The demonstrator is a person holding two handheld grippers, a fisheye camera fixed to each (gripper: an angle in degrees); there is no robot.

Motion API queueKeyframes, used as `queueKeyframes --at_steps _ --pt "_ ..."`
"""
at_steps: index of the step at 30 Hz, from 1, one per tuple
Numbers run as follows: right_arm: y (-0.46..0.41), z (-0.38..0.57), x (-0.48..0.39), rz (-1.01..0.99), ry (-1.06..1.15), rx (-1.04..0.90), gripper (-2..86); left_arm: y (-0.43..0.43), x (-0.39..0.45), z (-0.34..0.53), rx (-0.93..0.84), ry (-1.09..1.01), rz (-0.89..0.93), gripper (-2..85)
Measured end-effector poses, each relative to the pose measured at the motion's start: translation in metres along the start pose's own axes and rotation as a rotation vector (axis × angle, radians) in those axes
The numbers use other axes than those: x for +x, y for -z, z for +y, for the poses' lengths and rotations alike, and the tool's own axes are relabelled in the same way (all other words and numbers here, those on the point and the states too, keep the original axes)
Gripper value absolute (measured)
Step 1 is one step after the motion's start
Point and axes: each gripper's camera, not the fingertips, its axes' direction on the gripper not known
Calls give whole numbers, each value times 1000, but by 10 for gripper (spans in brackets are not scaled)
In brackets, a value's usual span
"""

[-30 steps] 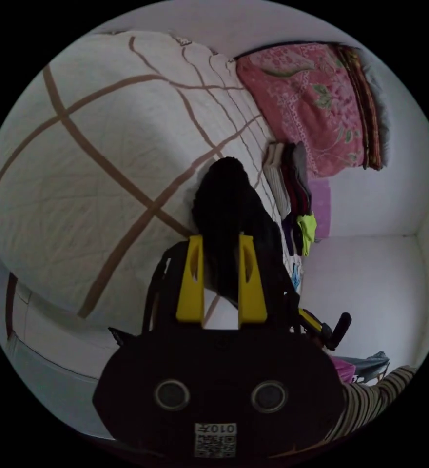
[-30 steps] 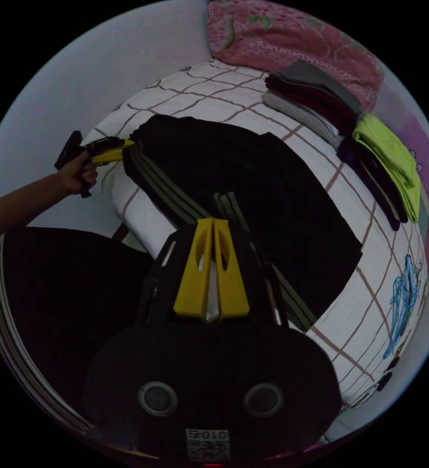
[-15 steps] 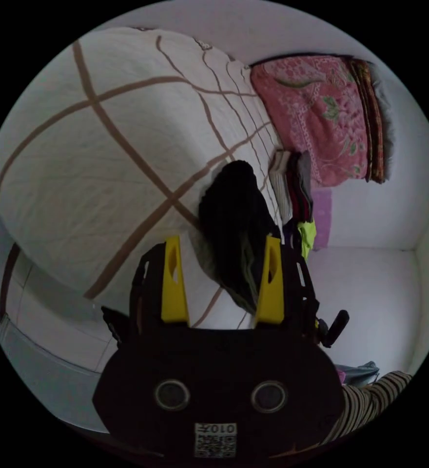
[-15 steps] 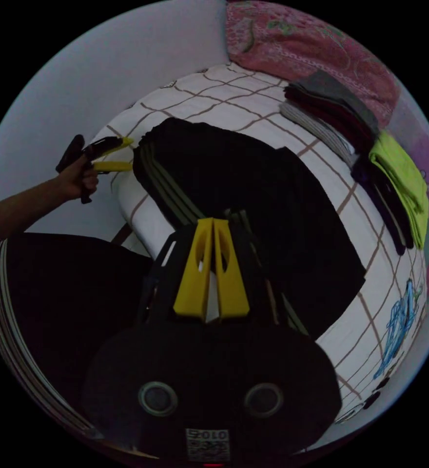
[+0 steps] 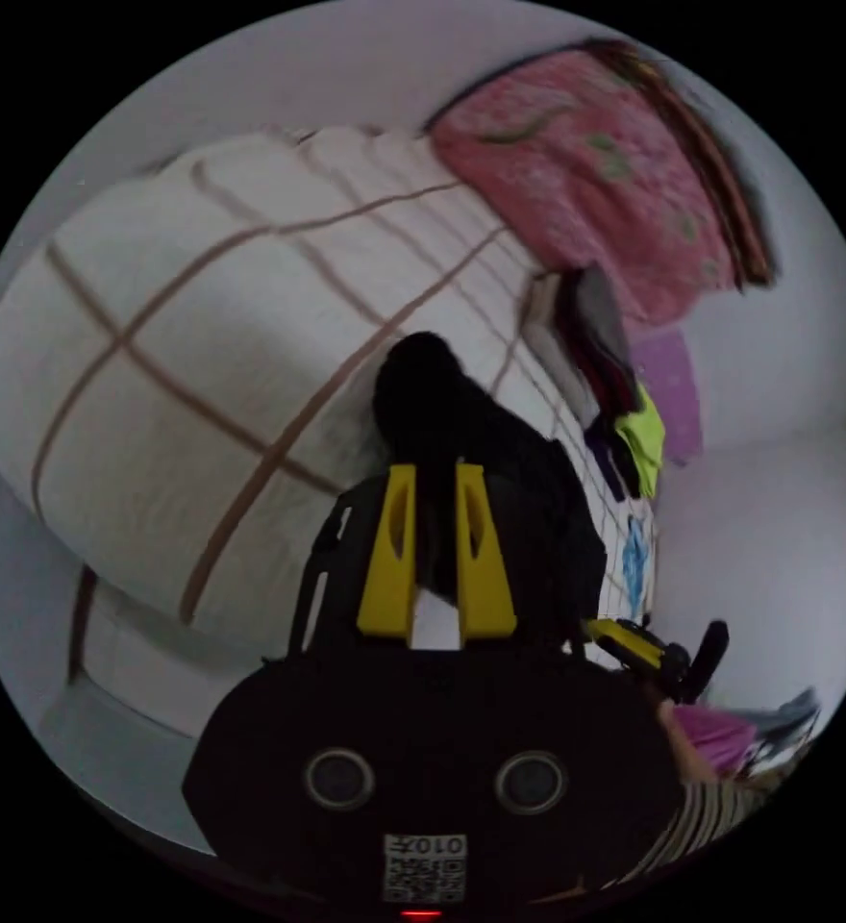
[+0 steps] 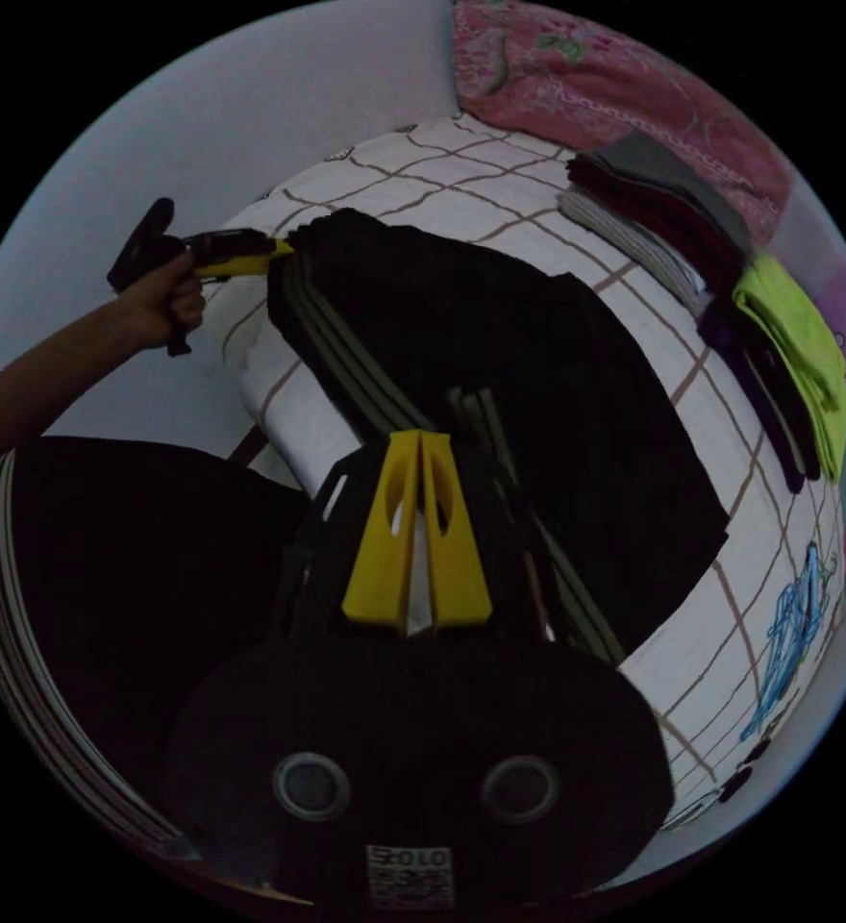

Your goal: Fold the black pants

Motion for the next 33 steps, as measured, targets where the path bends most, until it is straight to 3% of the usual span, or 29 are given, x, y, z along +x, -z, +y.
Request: queueKeyframes --at_steps 6,8,12,14,18,20,22,27,33 --pt "-14 57 33 -23 -140 51 25 11 183 6 70 -591 -82 46" --pt "-17 75 43 -23 -183 71 25 9 279 33 118 -868 -81 42" --pt "-20 123 70 -18 -318 140 25 -28 409 89 110 -1213 89 40" --pt "-23 147 84 -21 -387 168 25 -95 469 126 0 -1350 159 43" --pt "-41 205 113 -32 -546 183 26 -245 508 181 -293 -1437 50 53" --pt "-50 225 123 -38 -595 171 26 -327 507 207 -537 -1453 -58 65" --pt "-57 243 136 -30 -631 173 27 -349 508 212 -616 -1417 -57 73" --pt "-62 246 176 -29 -643 309 32 -301 521 192 -421 -1387 146 90" --pt "-91 212 261 104 -587 290 48 -279 522 206 -354 -1483 44 116"
